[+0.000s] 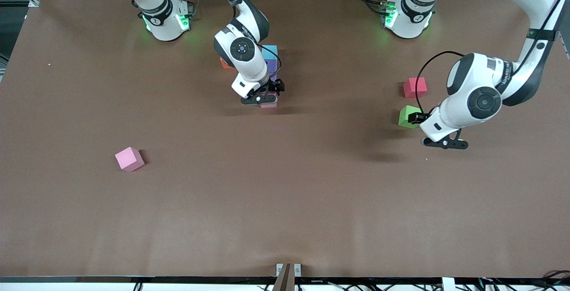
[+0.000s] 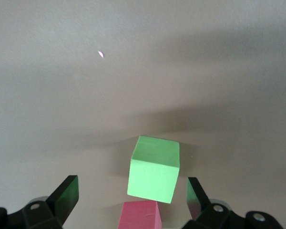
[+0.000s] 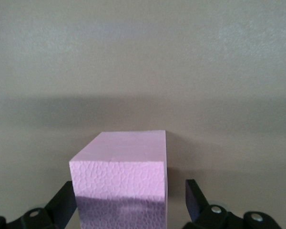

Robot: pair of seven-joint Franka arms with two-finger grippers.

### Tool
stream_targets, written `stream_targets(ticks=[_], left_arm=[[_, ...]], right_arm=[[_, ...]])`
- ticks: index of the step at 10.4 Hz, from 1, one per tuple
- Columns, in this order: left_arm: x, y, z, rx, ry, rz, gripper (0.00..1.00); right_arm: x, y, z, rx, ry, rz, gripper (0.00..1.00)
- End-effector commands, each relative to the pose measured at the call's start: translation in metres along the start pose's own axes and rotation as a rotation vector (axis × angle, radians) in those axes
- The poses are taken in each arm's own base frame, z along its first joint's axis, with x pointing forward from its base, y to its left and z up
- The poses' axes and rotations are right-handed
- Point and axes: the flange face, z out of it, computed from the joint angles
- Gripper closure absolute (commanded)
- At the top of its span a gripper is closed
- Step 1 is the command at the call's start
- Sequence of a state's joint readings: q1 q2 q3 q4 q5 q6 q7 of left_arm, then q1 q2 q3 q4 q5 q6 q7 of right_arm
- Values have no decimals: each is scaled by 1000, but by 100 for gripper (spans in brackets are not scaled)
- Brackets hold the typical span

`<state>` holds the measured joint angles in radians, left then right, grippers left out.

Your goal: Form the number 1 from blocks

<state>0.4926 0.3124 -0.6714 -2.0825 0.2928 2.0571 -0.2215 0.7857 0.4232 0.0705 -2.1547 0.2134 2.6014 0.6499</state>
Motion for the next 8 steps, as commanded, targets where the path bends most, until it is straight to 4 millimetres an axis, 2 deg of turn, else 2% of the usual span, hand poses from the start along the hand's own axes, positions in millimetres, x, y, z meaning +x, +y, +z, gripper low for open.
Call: stream_targets(ticks=[1, 3, 4, 6, 8], left_arm=[[-15, 0, 13, -2, -14, 26, 0], [-16, 10, 32, -21, -14, 58, 0], [-13, 13, 41, -33, -6, 67, 0], [-13, 16, 56, -50, -28, 129, 0], [-13, 20, 69, -63, -52, 151, 0]], right_arm=[[22, 16, -42, 14, 23, 58, 0], [57, 46, -82, 29, 33, 129, 0], [76, 59, -107, 45, 50, 157, 0], [108, 78, -145, 43, 61, 195, 0], [140, 109, -182, -94, 87, 142, 0]])
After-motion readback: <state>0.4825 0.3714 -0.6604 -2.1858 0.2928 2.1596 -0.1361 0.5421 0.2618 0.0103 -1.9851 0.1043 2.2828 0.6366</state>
